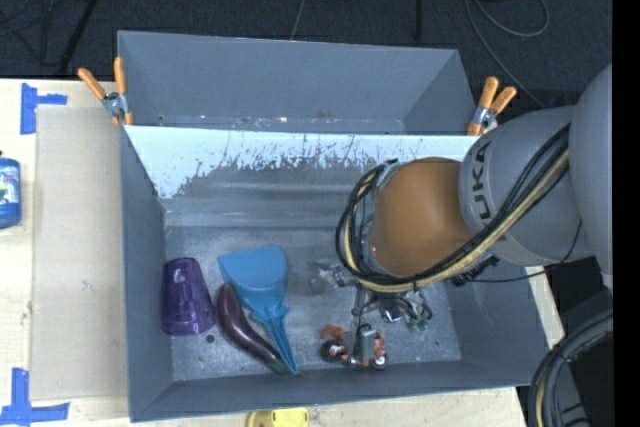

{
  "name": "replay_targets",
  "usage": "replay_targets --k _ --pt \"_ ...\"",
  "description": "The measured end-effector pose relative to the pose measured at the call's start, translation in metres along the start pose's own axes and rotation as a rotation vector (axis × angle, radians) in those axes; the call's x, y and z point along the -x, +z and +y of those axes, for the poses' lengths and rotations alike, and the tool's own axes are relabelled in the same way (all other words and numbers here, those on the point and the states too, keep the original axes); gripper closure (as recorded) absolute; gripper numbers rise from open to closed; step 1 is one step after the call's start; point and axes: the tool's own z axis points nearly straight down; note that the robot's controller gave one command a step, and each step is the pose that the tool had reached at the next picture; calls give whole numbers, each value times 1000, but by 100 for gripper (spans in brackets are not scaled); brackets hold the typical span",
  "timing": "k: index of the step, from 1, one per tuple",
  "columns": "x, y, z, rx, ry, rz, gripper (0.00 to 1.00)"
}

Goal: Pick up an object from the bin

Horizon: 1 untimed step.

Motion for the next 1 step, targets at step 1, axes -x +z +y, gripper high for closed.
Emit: replay_targets --k 1 --pt "-10 3 -1 -1 130 3 0"
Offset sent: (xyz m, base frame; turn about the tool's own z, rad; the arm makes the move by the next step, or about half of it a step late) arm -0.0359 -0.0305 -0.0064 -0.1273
